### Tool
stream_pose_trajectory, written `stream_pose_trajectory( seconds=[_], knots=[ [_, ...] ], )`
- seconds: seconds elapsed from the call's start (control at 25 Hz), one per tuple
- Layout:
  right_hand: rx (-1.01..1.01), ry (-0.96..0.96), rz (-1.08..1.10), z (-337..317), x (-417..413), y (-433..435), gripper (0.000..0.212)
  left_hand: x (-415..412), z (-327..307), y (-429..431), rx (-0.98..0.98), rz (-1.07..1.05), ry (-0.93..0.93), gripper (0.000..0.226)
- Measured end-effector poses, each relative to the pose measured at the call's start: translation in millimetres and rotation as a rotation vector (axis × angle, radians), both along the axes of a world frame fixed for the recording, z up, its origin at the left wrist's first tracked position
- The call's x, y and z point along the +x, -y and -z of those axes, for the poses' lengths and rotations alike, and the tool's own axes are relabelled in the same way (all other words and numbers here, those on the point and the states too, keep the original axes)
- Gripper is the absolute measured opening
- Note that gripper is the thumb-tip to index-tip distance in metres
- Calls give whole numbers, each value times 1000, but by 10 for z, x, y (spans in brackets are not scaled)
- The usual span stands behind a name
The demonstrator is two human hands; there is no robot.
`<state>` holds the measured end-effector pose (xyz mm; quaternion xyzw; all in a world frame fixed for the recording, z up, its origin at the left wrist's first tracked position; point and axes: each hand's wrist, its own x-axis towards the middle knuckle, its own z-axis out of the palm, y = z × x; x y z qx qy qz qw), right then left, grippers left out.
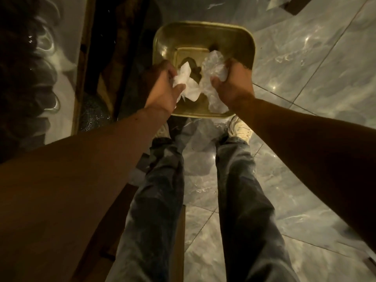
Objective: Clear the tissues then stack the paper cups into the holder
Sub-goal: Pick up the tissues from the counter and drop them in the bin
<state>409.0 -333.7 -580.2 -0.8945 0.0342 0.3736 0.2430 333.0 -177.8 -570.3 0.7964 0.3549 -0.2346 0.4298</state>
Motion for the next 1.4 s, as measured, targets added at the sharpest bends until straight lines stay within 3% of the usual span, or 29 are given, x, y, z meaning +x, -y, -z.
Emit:
stream_pose_trajectory(
  seconds=[0.28, 0.48, 0.72, 0.84, 1.04, 1.4],
  knots=[
    [-51, 15, -52, 354, -22, -63, 48, 197, 410, 22, 192, 113, -40, 34],
    [-46, -9, -157, 372, -27, -82, 62, 167, 473, 70, 131, 60, -52, 39],
    [-1, -11, -208, 156, -60, -20, 49, 65, 275, 83, 84, 75, -30, 26],
    [21, 3, -273, -102, -114, 11, 44, 15, 3, 106, 43, 109, -21, 22],
    [-15, 54, -437, -734, -176, 77, 46, -91, -741, 63, 139, 328, 11, 31],
    [-35, 222, -585, -2387, -292, 342, 43, -203, -2357, 92, 312, 598, 138, 36]
  ],
)
